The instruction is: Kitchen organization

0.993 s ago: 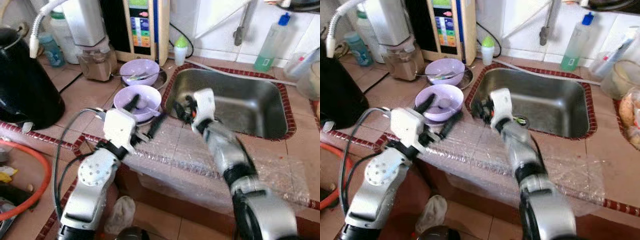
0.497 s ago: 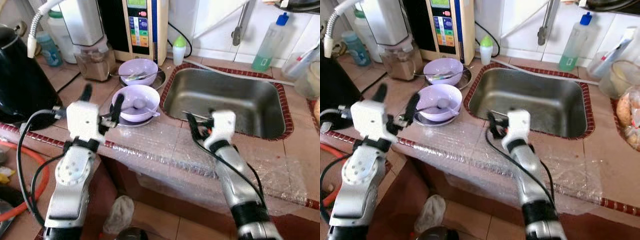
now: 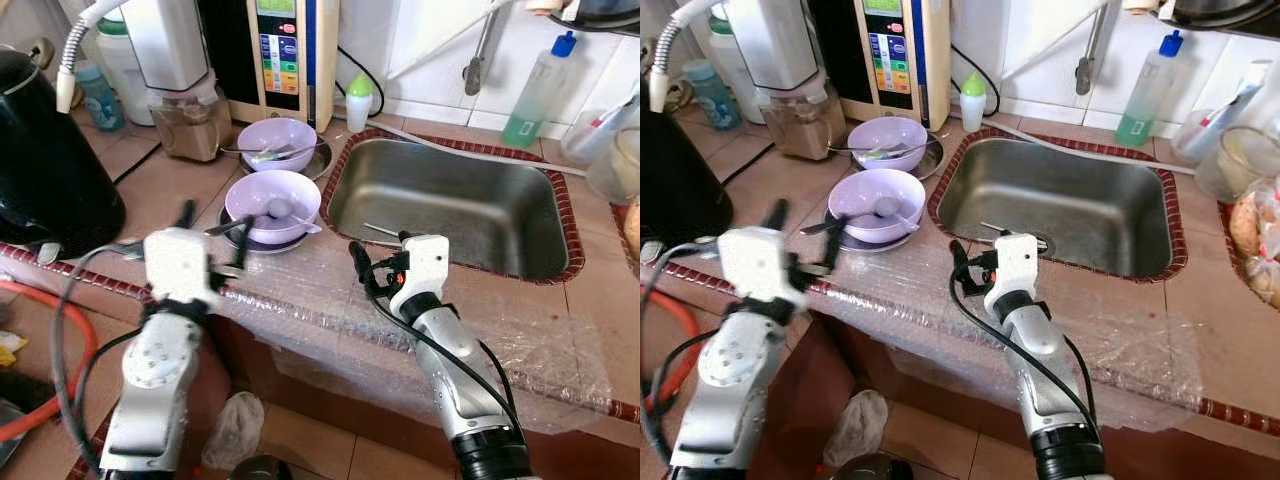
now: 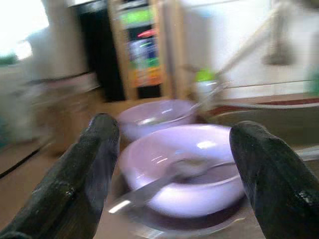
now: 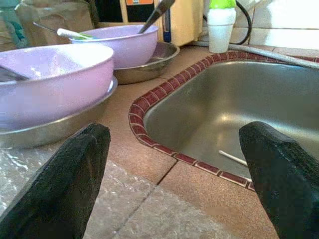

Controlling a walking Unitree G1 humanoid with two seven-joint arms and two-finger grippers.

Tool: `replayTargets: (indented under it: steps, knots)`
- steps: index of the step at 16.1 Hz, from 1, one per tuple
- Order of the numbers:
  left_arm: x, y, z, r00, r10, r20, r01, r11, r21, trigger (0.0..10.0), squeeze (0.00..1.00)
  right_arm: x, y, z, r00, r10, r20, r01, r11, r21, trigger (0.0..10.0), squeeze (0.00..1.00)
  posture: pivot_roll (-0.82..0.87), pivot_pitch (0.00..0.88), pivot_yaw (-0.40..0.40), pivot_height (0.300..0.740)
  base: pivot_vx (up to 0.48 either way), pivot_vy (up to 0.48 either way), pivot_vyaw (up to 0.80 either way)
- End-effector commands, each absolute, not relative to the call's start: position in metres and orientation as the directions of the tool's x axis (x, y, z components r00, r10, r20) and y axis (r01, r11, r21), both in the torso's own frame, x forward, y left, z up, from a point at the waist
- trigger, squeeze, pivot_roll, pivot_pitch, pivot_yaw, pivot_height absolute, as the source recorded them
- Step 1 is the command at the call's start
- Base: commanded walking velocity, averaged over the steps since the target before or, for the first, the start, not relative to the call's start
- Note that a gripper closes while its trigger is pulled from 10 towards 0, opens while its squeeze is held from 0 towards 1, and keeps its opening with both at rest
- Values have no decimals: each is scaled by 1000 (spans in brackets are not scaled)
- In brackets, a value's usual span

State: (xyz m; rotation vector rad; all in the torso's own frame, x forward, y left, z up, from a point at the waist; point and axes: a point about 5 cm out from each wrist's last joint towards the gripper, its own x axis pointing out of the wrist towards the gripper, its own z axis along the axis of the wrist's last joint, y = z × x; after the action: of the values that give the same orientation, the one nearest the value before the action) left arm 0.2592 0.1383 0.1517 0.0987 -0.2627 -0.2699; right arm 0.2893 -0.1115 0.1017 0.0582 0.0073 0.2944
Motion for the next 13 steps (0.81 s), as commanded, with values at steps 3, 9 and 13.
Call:
replayTargets:
  steps: [3,9,13]
  knots:
    - [262,115,159,862,-428,273,383,901,203,10000,0,284,-115,103,963,269,-10,-268,962,59,10000,0,-16,0,41,740,0,0,0]
    - [257,85,151,750,-614,246,552,786,277,10000,0,273,-139,93,983,165,-81,-162,986,37,10000,0,-74,0,44,740,0,0,0]
    - [269,83,135,767,-607,208,525,780,342,10000,0,268,-139,95,983,162,-89,-159,987,36,10000,0,-86,0,42,740,0,0,0]
